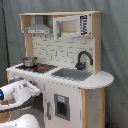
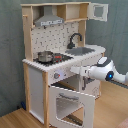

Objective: Play with the kitchen

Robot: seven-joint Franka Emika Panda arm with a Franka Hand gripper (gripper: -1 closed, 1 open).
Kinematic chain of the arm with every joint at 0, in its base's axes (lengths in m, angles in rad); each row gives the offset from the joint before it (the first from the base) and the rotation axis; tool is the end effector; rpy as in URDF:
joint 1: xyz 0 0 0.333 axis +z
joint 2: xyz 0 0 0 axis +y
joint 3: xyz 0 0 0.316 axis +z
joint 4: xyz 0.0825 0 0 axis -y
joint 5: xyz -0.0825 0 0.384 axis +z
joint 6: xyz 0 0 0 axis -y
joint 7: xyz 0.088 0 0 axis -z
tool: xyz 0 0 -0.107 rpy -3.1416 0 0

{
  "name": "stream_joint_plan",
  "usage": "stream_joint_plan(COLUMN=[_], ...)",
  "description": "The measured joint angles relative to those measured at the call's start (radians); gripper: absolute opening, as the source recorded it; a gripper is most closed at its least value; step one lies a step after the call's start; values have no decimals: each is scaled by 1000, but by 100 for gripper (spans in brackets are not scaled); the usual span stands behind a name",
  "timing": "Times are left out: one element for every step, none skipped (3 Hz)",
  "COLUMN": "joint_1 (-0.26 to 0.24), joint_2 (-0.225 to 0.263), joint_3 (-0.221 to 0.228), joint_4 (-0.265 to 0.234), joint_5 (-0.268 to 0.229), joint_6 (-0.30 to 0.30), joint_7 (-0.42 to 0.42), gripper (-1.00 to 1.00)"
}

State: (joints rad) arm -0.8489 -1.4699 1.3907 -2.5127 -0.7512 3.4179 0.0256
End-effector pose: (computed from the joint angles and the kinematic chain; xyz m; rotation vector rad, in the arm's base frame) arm 0.3464 0.3554 0.3480 0.8841 1.5158 0.7917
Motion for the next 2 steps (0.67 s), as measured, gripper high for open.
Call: stream_joint_plan(joint_1=[0,0], joint_2=[0,0], joint_3=[0,0], joint_4=[0,-1], joint_5=[0,0], joint_6=[0,1], joint_7=[116,237], gripper=[-100,-100])
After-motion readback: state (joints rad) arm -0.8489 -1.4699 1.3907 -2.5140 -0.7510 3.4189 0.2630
